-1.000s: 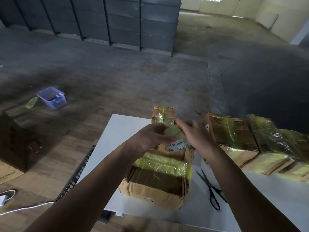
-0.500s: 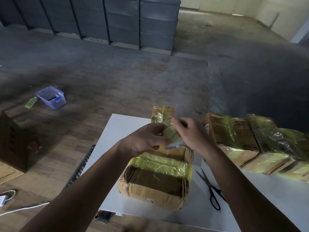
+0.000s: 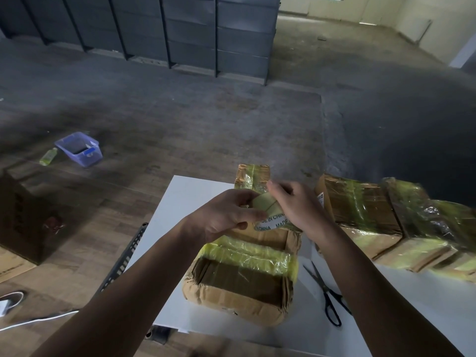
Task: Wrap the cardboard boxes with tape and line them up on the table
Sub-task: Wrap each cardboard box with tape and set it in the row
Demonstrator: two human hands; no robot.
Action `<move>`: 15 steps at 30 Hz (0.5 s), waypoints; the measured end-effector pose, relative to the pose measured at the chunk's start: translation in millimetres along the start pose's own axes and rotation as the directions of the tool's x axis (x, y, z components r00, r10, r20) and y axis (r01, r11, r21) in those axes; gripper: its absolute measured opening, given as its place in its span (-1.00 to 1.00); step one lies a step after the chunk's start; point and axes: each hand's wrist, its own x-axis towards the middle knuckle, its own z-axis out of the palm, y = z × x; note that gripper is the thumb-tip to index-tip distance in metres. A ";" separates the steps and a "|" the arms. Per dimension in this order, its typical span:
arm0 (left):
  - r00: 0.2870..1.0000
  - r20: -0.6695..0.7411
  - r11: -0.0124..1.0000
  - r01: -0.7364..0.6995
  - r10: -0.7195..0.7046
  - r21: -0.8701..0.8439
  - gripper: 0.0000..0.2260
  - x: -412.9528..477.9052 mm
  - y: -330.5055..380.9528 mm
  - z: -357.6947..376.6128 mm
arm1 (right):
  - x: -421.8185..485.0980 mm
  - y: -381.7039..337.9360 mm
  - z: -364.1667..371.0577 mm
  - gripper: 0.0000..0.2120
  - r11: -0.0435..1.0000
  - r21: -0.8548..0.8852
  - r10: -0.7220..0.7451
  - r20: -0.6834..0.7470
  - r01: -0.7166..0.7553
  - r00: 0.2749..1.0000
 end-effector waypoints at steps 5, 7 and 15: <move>0.999 -0.004 0.999 0.038 -0.038 -0.002 -0.82 1.9 -1.1 -0.1 | 1.1 -0.1 2.0 -0.45 1.000 0.016 0.016 0.014 -0.016 1.000; 0.999 0.020 0.999 0.027 -0.027 -0.026 -0.84 1.0 -1.5 -1.1 | 1.2 -1.0 1.7 -0.44 1.000 0.009 0.021 0.012 -0.021 1.000; 0.996 0.081 0.991 0.045 -0.035 -0.125 -0.81 -2.3 -4.7 -13.7 | 2.5 -12.5 7.8 -0.43 0.996 -0.037 0.080 0.041 -0.079 0.996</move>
